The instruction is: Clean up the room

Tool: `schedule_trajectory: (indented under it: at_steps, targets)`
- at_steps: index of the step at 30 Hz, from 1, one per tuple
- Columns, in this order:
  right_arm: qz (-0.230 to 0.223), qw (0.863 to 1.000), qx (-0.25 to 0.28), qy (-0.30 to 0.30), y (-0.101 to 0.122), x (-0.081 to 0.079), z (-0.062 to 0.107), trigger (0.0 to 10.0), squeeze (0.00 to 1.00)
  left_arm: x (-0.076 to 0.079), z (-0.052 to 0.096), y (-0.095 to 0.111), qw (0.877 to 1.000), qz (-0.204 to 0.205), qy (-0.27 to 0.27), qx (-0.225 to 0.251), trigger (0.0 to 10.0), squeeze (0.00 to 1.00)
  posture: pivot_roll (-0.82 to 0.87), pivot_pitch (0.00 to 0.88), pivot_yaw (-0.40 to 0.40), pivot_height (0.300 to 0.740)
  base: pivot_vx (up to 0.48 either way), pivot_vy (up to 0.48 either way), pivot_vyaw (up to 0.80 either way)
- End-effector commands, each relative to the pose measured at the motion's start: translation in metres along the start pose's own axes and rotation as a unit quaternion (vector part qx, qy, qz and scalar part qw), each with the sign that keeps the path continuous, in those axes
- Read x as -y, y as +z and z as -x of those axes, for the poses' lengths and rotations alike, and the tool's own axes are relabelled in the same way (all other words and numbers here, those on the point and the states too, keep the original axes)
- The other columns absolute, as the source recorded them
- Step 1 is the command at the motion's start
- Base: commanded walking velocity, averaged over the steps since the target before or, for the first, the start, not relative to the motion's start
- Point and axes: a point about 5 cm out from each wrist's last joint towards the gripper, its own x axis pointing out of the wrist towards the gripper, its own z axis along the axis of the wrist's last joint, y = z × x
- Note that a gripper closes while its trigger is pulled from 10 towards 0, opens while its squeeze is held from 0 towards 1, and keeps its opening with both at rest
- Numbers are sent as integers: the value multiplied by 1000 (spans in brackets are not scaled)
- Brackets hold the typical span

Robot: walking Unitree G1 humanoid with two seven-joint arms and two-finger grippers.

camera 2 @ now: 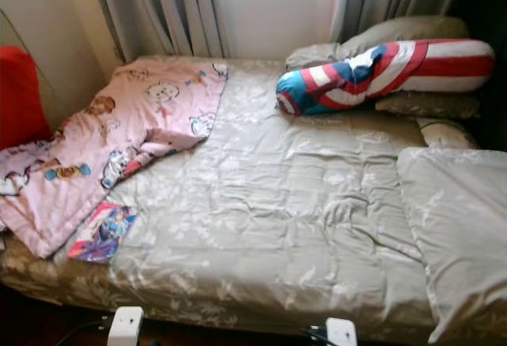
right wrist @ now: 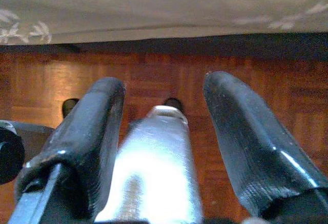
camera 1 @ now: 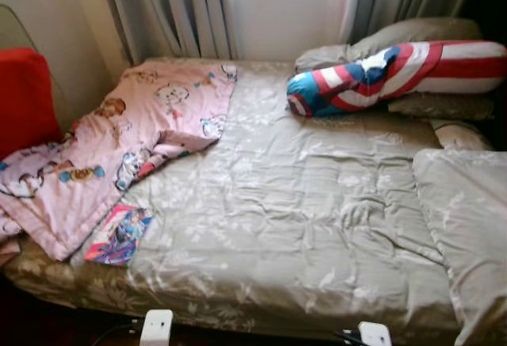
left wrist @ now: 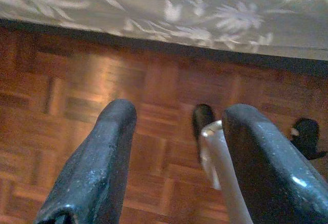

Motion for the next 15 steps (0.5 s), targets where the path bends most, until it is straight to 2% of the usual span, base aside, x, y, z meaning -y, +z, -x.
schedule_trajectory:
  at_steps: [1,15]
  targets:
    - [-2,1000,-2,-9,-1,4,1,10000,0,2,0,-1,1000,-8,-2,-5,10000,0,-61,0,45,740,0,356,0]
    - [-3,1000,0,-9,3,0,-1,10000,0,3,0,-1,1000,-7,-3,-5,10000,0,-58,0,46,740,0,355,0]
